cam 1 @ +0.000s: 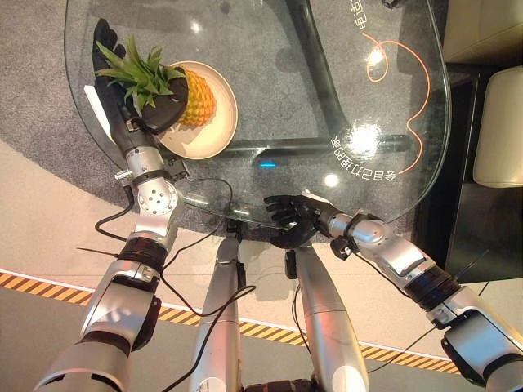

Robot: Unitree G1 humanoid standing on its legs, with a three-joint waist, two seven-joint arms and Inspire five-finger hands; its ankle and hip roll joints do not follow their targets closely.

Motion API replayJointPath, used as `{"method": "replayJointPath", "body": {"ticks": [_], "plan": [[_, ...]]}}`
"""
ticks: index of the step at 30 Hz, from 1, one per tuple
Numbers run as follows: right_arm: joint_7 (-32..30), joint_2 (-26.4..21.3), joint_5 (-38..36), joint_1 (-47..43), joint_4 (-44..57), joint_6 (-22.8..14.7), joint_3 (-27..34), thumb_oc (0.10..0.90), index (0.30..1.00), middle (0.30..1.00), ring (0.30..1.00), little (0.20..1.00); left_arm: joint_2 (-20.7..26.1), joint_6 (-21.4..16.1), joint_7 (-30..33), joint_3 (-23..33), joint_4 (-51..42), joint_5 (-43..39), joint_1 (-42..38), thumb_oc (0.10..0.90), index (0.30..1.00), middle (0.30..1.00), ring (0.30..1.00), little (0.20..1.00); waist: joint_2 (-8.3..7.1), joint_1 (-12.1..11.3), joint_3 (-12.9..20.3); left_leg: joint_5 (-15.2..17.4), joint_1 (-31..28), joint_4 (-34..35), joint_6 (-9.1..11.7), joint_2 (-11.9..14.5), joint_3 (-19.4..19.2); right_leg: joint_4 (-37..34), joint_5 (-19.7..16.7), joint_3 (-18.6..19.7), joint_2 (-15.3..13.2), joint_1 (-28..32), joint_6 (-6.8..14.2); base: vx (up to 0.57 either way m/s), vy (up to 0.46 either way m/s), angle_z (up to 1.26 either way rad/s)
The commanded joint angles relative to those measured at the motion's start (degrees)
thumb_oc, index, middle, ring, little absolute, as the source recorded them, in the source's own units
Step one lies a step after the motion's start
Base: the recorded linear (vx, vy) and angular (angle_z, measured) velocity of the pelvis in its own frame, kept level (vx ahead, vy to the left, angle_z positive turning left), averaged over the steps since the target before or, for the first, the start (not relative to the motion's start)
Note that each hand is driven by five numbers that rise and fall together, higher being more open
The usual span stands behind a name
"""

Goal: Pick up the fruit to the plate

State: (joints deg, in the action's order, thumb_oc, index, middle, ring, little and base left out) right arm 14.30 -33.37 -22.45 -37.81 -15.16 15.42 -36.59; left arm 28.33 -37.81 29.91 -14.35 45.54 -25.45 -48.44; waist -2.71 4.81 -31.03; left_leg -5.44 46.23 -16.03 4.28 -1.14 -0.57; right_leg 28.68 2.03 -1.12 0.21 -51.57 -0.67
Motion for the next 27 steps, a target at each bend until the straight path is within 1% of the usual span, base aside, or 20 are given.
{"method": "replayJointPath", "body": {"ticks": [1, 12, 13, 14, 15, 16, 19, 20, 22, 24, 27], "plan": [[-0.8, 0.9, 1.0, 5.1, 5.0, -1.4, -0.2, 0.800, 0.900, 0.900, 0.900, 0.900, 3.2, -2.0, -1.4, 4.9, -4.4, -0.6, 1.8, 0.800, 0.900, 0.900, 0.900, 0.900, 0.60, 0.5, 1.2, 4.3, -0.7, -5.9, 0.5, -2.9, 0.5, -7.0, -1.8, -1.3, 0.3, 4.6, 2.7, 0.00, 0.000, 0.00], [-1.4, 0.6, 1.8, 7.0, 5.9, -1.8, 0.6, 0.800, 0.900, 0.900, 0.900, 0.900, 3.9, 0.5, -6.7, 6.5, -5.1, -5.5, 5.7, 0.800, 0.900, 0.900, 0.900, 0.900, 1.07, 0.3, 1.2, 4.6, -3.4, -5.7, 0.4, -3.0, 0.6, -7.4, -1.2, -1.3, 0.3, 7.8, 2.4, 0.00, -0.015, 0.00], [-1.4, 0.6, 1.8, 6.9, 6.1, -1.7, 0.7, 0.800, 0.900, 0.900, 0.900, 0.900, 4.0, 0.6, -6.9, 6.7, -5.1, -5.5, 5.7, 0.800, 0.900, 0.900, 0.900, 0.900, 1.07, 0.3, 1.2, 4.2, -3.2, -5.5, 0.4, -3.0, 0.7, -7.6, -1.5, -1.3, 0.2, 7.6, 2.4, 0.00, 0.000, 0.00], [-1.4, 0.6, 1.9, 7.5, 6.4, -1.7, 0.8, 0.800, 0.900, 0.900, 0.900, 0.900, 4.3, 1.0, -7.7, 6.9, -4.9, -5.8, 6.5, 0.800, 0.900, 0.900, 0.900, 0.900, 1.10, 0.3, 1.2, 4.7, -3.9, -5.8, 0.3, -2.9, 0.7, -7.4, -1.0, -1.3, 0.3, 8.4, 2.3, 0.00, 0.000, 0.00], [-1.4, 0.5, 1.9, 7.5, 6.5, -1.7, 0.9, 0.800, 0.900, 0.900, 0.900, 0.900, 4.5, 1.1, -8.1, 7.0, -4.8, -6.2, 6.5, 0.800, 0.900, 0.900, 0.900, 0.900, 1.11, 0.4, 1.2, 4.3, -3.7, -5.5, 0.3, -3.0, 0.7, -7.6, -1.4, -1.3, 0.2, 8.2, 2.3, 0.02, -0.035, 0.00], [-1.3, 0.6, 2.0, 8.0, 6.7, -1.8, 1.0, 0.800, 0.900, 0.900, 0.900, 0.900, 4.6, 1.6, -8.8, 7.2, -5.0, -6.5, 7.2, 0.800, 0.900, 0.900, 0.900, 0.900, 1.19, 0.3, 1.2, 4.7, -4.3, -5.7, 0.3, -2.9, 0.7, -7.4, -0.9, -1.3, 0.3, 8.8, 2.3, 0.00, 0.000, 0.00], [-1.1, 0.4, 1.9, 8.7, 7.1, -2.3, 1.3, 0.800, 0.900, 0.900, 0.900, 0.900, 5.2, 3.2, -10.2, 7.4, -5.2, -6.5, 8.4, 0.800, 0.900, 0.900, 0.900, 0.900, 1.45, 0.2, 1.2, 4.8, -5.1, -5.6, 0.3, -2.8, 0.6, -7.2, -0.5, -1.2, 0.2, 9.6, 2.1, 0.00, -0.020, 0.00], [-1.2, 0.3, 2.1, 8.7, 7.1, -2.3, 1.3, 0.800, 0.900, 0.900, 0.900, 0.900, 5.2, 3.4, -10.7, 7.5, -5.2, -7.0, 8.6, 0.800, 0.900, 0.900, 0.900, 0.900, 1.55, 0.3, 1.2, 4.4, -5.0, -5.3, 0.3, -2.9, 0.6, -7.3, -0.8, -1.1, 0.2, 9.6, 2.1, 0.00, 0.000, 0.00], [-1.2, 0.4, 2.3, 9.0, 7.1, -2.5, 1.2, 0.800, 0.900, 0.900, 0.900, 0.900, 5.0, 3.6, -11.2, 7.5, -5.0, -7.5, 9.2, 0.800, 0.900, 0.900, 0.900, 0.900, 1.62, 0.3, 1.2, 4.8, -5.7, -5.4, 0.3, -2.9, 0.6, -7.2, -0.4, -1.0, 0.2, 10.2, 2.0, 0.00, 0.000, 0.00], [-1.0, 0.1, 2.2, 9.3, 6.9, -2.9, 1.5, 0.800, 0.900, 0.900, 0.900, 0.900, 5.2, 4.7, -12.7, 7.5, -4.8, -8.1, 10.1, 0.800, 0.900, 0.900, 0.900, 0.900, 1.87, 0.3, 1.2, 4.8, -6.5, -5.2, 0.2, -2.9, 0.5, -7.3, -0.3, -0.9, 0.1, 10.9, 2.0, 0.00, 0.000, 0.00], [-0.6, 0.0, 2.3, 9.6, 6.7, -3.2, 1.7, 0.800, 0.900, 0.900, 0.900, 0.900, 5.3, 5.3, -14.5, 7.6, -4.6, -9.4, 11.2, 0.800, 0.900, 0.900, 0.900, 0.900, 2.00, 0.2, 1.2, 4.8, -7.4, -5.0, 0.1, -3.0, 0.5, -7.5, -0.2, -0.8, 0.0, 11.8, 1.9, 0.00, 0.000, 0.00]]}}
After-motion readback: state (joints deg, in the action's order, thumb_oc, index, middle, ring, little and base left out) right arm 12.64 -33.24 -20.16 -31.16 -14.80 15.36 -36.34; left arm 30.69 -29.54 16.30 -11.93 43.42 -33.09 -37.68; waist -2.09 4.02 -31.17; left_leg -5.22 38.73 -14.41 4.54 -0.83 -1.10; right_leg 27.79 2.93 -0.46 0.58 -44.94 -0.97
